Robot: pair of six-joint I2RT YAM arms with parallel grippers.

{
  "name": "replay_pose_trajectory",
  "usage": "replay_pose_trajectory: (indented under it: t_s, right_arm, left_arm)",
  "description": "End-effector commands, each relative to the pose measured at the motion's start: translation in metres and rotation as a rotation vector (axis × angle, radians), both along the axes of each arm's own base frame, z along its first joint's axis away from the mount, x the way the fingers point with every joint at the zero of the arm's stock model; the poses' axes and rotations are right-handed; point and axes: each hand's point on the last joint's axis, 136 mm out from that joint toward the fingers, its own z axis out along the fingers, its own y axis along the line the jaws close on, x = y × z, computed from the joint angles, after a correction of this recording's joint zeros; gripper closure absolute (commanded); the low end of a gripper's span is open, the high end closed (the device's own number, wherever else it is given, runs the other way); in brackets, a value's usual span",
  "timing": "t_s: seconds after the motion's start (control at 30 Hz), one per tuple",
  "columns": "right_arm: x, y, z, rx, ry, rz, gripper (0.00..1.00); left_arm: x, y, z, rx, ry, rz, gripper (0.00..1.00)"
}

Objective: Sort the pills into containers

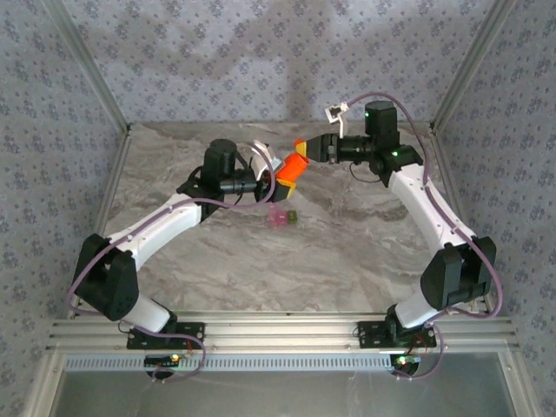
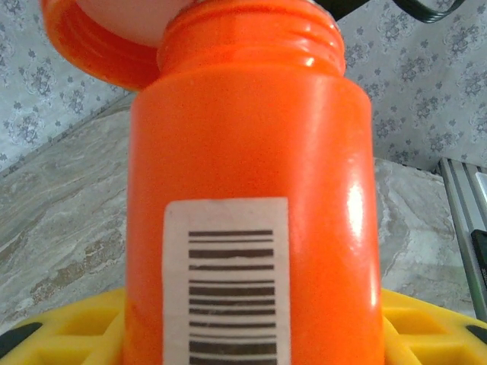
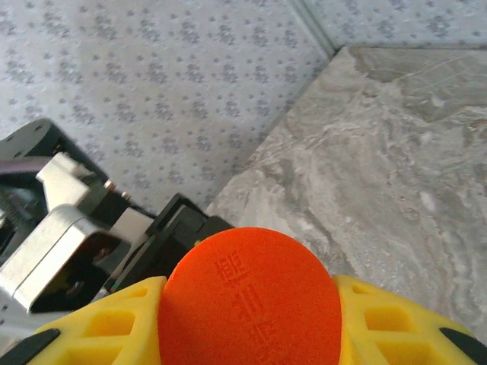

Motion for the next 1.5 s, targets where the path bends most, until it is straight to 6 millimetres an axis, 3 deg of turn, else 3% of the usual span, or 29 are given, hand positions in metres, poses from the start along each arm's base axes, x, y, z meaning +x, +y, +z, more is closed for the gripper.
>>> replay_pose_trajectory:
  t_s: [0.0, 0.2, 0.3, 0.4, 0.67, 0.87, 1.17, 1.47]
  right_arm:
    - [0.011, -0.008, 0.007, -0.004, -0.019, -0.182, 0.63]
    - [0.032, -0.052, -0.001, -0.023, -0.005, -0.419, 0.63]
    - [0.039, -0.080, -0.022, -0.072, 0.041, -0.514, 0.63]
    - [0.038, -0.101, -0.056, -0.183, 0.088, -0.582, 0.63]
    - [0.004, -0.145, -0.188, -0.538, 0.282, -0.744, 0.63]
    - [-0.025, -0.170, -0.258, -0.729, 0.399, -0.870, 0.63]
    - [-0.045, -0.178, -0.303, -0.910, 0.462, -0.905, 0.58]
    - [-0.055, -0.171, -0.322, -0.934, 0.533, -0.861, 0.39]
  left_arm:
    - [-0.010, -0.001, 0.019, -0.035, -0.052, -0.038, 1.00]
    - [-0.011, 0.001, 0.016, -0.032, -0.046, -0.029, 1.00]
    - [-0.010, 0.004, 0.017, -0.038, -0.052, -0.009, 1.00]
    - [-0.009, 0.008, 0.018, -0.045, -0.063, 0.024, 1.00]
    - [0.007, 0.034, 0.017, -0.079, -0.124, 0.239, 1.00]
    - [0.009, 0.048, 0.021, -0.098, -0.149, 0.323, 1.00]
    - [0.001, 0.056, 0.019, -0.100, -0.128, 0.342, 1.00]
    - [0.000, 0.061, 0.025, -0.104, -0.130, 0.366, 1.00]
